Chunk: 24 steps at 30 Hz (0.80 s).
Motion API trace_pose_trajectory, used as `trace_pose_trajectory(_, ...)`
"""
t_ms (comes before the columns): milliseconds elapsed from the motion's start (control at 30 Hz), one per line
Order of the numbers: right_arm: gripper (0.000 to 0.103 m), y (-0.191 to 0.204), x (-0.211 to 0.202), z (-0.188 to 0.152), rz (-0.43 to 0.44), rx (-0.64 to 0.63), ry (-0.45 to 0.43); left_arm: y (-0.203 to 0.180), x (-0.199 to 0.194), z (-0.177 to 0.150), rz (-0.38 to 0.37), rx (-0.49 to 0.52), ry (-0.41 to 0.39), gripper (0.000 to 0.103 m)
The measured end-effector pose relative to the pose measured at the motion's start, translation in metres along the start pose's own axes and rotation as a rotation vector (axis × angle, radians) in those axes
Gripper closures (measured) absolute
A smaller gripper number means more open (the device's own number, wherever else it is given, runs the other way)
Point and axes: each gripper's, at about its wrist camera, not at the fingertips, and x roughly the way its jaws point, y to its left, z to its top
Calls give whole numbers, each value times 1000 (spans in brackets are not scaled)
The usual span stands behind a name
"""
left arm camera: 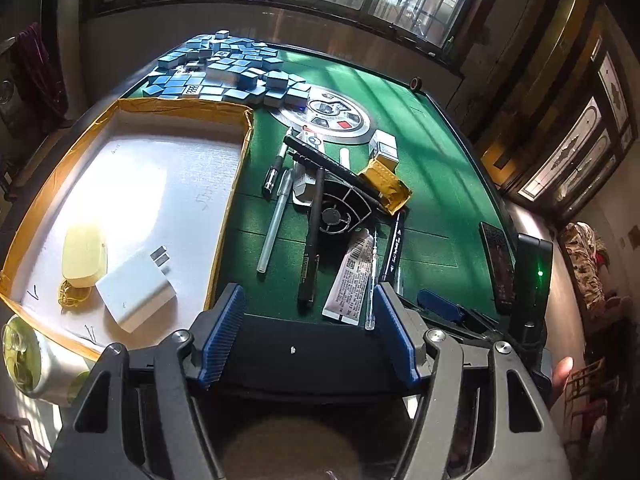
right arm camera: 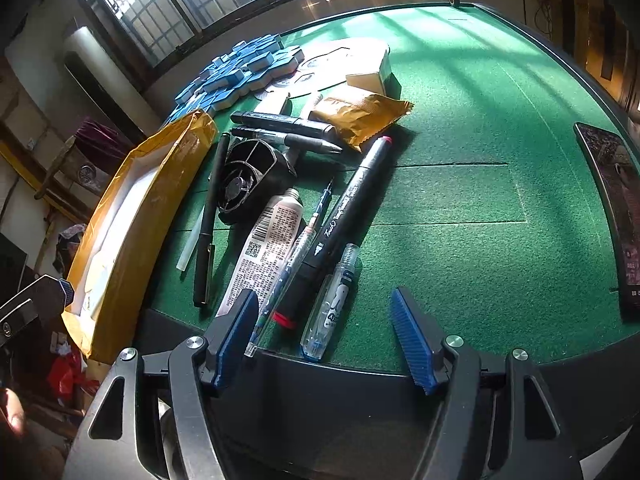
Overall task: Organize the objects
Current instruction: 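Reach the right gripper to the black red-capped marker and grasp it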
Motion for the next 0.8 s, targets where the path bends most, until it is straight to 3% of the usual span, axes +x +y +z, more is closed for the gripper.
trace_pose_trajectory(300, 34, -11, -3, 3, 97, 26, 29, 1, 7, 0, -1, -9, 19, 37)
trace_pose_trajectory(500, 34, -3, -5, -3, 66, -33, 17, -5, 15, 0, -2, 10, 38, 37)
trace_pose_trajectory(733, 35, 12, -2, -10, -30, -111, -18, -4, 24, 2, 8, 4, 61, 37)
trace_pose_trajectory(800, 41, 11, -3, -10, -22, -113, -24, -4, 25, 2, 10, 2, 64, 37)
